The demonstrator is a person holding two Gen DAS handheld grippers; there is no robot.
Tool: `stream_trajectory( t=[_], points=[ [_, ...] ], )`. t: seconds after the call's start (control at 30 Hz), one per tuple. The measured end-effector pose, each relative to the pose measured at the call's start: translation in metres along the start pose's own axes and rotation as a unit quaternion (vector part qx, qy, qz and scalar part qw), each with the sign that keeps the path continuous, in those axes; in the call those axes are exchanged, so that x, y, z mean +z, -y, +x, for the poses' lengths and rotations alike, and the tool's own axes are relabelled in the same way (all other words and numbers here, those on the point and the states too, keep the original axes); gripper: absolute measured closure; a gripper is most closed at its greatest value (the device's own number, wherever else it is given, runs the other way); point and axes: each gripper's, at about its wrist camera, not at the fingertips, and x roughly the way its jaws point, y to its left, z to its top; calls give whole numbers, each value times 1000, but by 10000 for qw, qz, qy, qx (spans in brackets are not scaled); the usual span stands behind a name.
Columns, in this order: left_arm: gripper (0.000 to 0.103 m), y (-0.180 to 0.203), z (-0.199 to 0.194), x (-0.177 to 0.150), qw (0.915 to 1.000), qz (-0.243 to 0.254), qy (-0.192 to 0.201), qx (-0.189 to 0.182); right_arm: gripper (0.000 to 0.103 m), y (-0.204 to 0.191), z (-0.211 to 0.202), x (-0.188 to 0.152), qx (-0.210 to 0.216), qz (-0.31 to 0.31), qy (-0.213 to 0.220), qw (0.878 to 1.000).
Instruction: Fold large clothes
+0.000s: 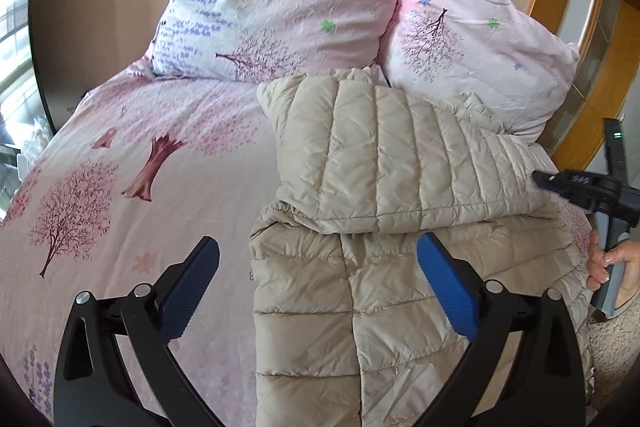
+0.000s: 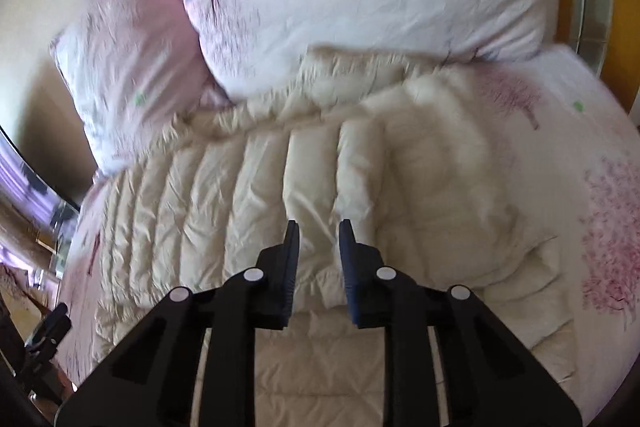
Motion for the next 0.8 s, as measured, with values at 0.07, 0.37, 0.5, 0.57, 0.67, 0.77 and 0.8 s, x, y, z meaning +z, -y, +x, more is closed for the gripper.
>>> stream_trajectory(
  t=[0.07,0.37,0.5,0.57,0.67,0.77,0.8],
  points=[
    [2,1,0,-1,10000,36,-13,14,82,6,23,-5,-114,137,-447,9988],
    [2,-18,-16,-23,9996,-165,-227,-107,38,26,-6,-6,803,315,-585,9946],
    [2,-34,-44,-44,9995,-188,-169,-186,21,58,-64,-25,1057,168,-324,9937],
    [2,-44,-58,-57,9992,-259,-183,-234,20,77,-79,-33,1127,238,-396,9926],
    [2,-59,-78,-81,9983,-428,-156,-356,20,119,-108,-63,919,416,-487,9937],
    [2,-70,-87,-105,9958,-687,-362,-491,20,152,-119,-85,701,626,-530,9942],
    [2,-73,-89,-113,9948,-767,-438,-507,20,166,-123,-96,630,750,-567,9936]
  ],
)
